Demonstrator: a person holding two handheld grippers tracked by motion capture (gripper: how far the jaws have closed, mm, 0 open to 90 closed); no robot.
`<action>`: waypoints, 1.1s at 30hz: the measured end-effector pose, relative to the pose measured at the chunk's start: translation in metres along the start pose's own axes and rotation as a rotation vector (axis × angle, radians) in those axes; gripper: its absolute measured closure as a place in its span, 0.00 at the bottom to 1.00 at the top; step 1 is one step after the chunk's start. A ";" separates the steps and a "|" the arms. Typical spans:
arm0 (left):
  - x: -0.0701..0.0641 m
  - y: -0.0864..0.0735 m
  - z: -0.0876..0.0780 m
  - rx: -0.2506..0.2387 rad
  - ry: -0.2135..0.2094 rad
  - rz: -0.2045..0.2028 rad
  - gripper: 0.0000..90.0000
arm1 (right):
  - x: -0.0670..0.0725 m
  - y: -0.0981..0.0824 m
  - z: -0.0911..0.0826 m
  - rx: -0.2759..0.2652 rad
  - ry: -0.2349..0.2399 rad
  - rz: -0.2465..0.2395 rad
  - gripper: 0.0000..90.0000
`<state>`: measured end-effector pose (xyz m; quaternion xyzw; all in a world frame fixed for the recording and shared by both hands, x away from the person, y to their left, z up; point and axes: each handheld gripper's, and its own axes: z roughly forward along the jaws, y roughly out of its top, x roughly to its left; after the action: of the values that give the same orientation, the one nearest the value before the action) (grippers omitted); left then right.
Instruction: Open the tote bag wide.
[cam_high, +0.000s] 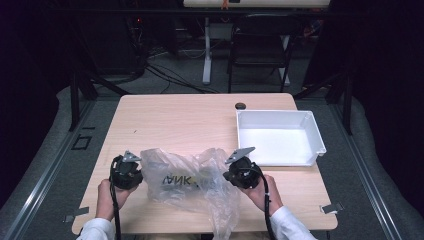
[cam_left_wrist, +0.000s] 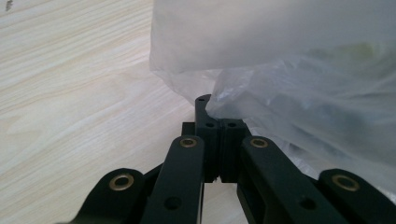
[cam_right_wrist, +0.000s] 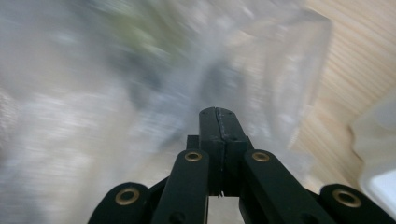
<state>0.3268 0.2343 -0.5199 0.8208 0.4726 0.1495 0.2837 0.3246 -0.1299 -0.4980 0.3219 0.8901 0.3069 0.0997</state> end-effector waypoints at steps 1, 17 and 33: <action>0.000 0.000 0.000 0.000 0.000 0.000 1.00 | 0.000 0.000 0.000 0.000 0.000 0.000 1.00; -0.001 0.001 -0.004 -0.017 -0.005 0.008 1.00 | -0.014 0.000 -0.029 -0.124 0.052 0.107 0.48; -0.001 0.002 -0.006 -0.001 -0.018 0.006 1.00 | 0.052 0.005 0.004 0.067 0.074 -0.082 0.60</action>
<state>0.3240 0.2344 -0.5138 0.8235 0.4673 0.1434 0.2880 0.2888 -0.0919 -0.4970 0.2768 0.9153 0.2845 0.0684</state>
